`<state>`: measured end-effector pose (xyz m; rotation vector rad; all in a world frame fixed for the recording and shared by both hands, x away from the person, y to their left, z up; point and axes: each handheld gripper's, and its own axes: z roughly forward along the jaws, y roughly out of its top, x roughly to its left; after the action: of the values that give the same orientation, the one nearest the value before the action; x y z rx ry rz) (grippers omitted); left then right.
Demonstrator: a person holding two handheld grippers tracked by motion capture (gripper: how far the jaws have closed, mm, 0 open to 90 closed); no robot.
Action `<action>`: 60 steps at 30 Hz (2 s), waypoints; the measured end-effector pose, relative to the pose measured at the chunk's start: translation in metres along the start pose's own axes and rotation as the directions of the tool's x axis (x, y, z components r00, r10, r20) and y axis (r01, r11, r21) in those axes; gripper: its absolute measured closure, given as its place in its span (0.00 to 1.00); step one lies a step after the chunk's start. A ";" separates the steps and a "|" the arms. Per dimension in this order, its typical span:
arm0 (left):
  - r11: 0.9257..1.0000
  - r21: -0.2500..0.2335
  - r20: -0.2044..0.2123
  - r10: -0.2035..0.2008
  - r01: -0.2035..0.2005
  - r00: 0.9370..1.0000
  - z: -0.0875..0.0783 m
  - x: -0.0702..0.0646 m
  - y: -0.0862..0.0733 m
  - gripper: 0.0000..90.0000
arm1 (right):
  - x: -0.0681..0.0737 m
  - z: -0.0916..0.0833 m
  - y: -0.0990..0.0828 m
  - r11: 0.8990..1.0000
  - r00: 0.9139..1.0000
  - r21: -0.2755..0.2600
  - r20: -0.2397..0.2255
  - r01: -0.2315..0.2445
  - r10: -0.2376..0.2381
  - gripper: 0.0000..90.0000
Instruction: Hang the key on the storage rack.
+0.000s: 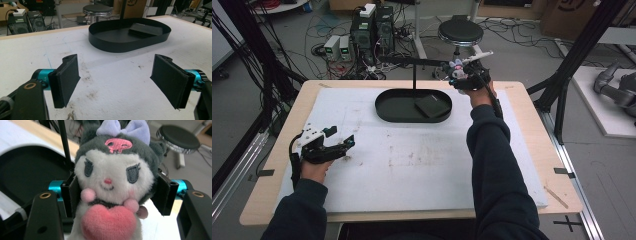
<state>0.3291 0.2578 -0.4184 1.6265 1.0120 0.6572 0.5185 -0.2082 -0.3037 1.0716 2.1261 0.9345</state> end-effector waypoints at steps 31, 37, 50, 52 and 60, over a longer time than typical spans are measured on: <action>1.000 -0.006 0.015 -0.002 0.002 1.000 -0.001 0.000 0.000 0.24 | 0.042 0.033 -0.033 0.994 0.988 -0.105 -0.154 -0.013 -0.003 0.26; 1.000 -0.007 0.017 -0.007 0.007 1.000 -0.001 0.000 -0.001 0.24 | 0.031 0.006 -0.048 0.999 0.984 -0.051 -0.176 -0.001 -0.008 0.23; 1.000 -0.010 0.020 -0.025 0.025 0.999 0.002 -0.001 0.000 0.24 | 0.034 -0.061 -0.079 0.995 0.965 -0.082 -0.252 0.057 -0.076 0.26; 0.999 -0.013 0.022 -0.029 0.029 0.999 0.003 -0.001 0.000 0.24 | 0.036 -0.068 -0.087 0.993 0.962 -0.105 -0.264 0.046 -0.073 0.26; 1.000 -0.015 0.026 -0.027 0.027 0.999 0.008 -0.005 0.001 0.24 | 0.034 -0.092 -0.128 0.993 0.966 -0.117 -0.254 0.029 -0.059 0.26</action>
<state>0.3336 0.2495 -0.4190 1.6016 1.0065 0.6227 0.3767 -0.2653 -0.3564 0.8830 2.2614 1.2130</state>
